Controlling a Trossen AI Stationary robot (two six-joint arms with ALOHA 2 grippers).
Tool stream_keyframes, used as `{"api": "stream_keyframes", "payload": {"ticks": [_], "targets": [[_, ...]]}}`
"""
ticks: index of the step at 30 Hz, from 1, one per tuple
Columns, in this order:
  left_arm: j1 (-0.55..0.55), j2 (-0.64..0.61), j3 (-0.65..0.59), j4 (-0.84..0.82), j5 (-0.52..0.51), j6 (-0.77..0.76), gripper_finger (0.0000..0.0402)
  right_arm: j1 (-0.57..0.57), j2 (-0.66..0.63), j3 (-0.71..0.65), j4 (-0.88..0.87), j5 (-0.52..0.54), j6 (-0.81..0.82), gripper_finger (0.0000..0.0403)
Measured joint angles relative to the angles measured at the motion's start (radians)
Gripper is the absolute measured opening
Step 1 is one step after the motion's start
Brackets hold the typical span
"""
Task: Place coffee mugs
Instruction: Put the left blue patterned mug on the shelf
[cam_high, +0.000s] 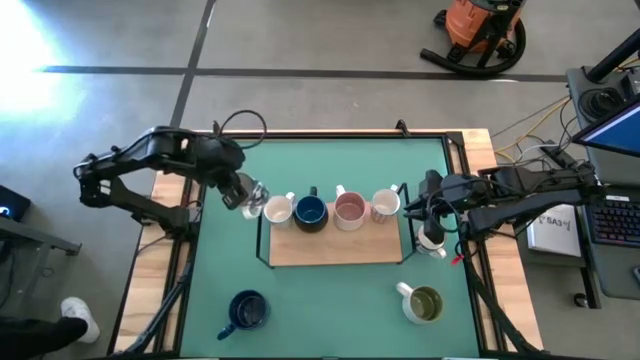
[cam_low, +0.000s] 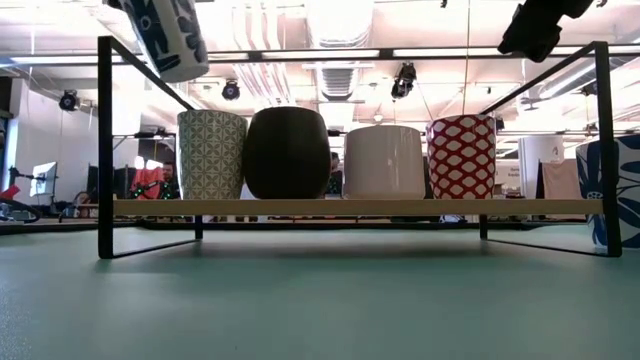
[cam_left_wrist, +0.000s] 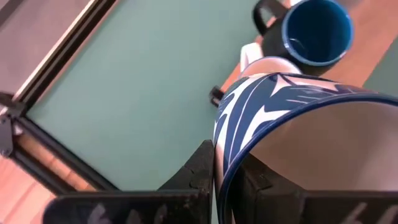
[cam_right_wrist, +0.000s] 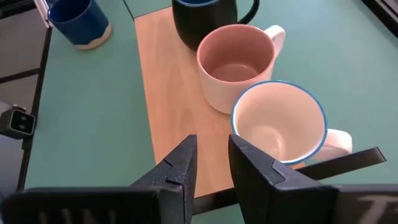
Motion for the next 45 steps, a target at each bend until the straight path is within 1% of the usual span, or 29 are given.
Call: {"api": "stream_keyframes", "payload": {"ticks": [4, 13, 24, 29, 36, 45], "targets": [[-0.041, 0.047, 0.007, 0.032, 0.002, 0.036, 0.0008, 0.0, -0.001, 0.0, 0.0, 0.0, 0.0, 0.0077], [-0.153, 0.162, 0.018, 0.135, 0.131, 0.171, 0.0009, 0.0, 0.001, 0.0, -0.001, 0.0, 0.0, 0.0084], [-0.252, 0.276, 0.047, 0.16, 0.132, 0.22, 0.0009, 0.0, 0.002, 0.0, -0.005, 0.0, -0.006, 0.0075], [-0.262, 0.319, 0.048, 0.193, 0.132, 0.231, 0.0009, 0.0, 0.002, 0.0, -0.004, -0.001, -0.005, 0.0081], [-0.274, 0.381, 0.048, 0.191, 0.132, 0.267, 0.0009, 0.0, 0.002, 0.0, -0.005, 0.0, -0.005, 0.0086], [-0.295, 0.444, 0.047, 0.195, 0.132, 0.285, 0.0011, 0.0, 0.002, 0.0, -0.004, 0.0, -0.005, 0.0074]]}}
